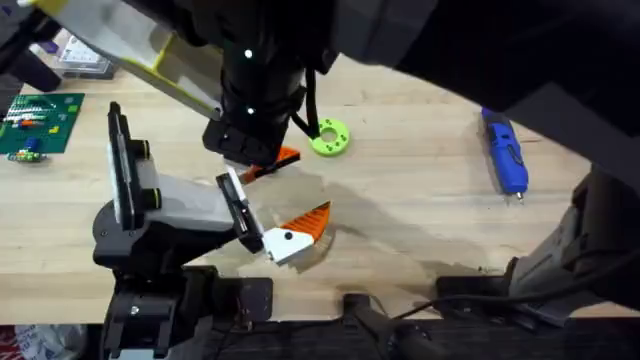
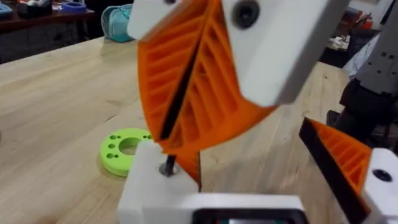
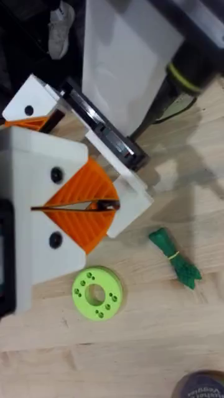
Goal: Pick up the gripper from the table and insert it into the empty holder that is missing its gripper. Then pick up a screw, insert it into the mounting hole, and use the screwdriver to tighten it. Finally, clean up the table by picking up the vegetable and placing it into the bucket.
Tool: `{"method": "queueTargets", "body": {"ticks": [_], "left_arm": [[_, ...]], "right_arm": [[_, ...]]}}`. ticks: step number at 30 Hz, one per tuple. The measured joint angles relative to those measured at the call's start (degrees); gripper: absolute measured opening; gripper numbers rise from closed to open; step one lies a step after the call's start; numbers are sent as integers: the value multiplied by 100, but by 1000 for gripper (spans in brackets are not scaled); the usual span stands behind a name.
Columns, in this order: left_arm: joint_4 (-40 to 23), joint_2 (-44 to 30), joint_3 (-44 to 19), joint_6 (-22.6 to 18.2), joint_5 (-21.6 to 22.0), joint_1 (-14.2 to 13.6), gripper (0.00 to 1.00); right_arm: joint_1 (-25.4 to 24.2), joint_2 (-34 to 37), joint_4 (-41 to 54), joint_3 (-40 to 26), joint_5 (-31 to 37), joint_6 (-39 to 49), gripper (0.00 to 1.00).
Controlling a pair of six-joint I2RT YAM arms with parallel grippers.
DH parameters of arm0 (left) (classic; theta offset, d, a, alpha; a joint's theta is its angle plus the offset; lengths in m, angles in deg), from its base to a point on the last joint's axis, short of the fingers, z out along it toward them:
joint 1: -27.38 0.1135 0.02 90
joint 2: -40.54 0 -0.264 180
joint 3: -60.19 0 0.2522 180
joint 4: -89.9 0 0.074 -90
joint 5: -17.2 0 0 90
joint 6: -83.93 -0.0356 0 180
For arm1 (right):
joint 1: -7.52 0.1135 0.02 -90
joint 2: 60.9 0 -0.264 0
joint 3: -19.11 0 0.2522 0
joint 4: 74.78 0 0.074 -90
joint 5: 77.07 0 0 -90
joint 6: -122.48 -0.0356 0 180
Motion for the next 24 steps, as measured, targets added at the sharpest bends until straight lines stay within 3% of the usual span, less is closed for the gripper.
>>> {"method": "queueTargets", "body": {"ticks": [10,24], "left_arm": [[0,0,0,0,0,0,986],[0,-2,0,0,0,0,986]], "right_arm": [[0,0,207,-597,0,2,9],[0,0,604,-628,479,2,9]]}}
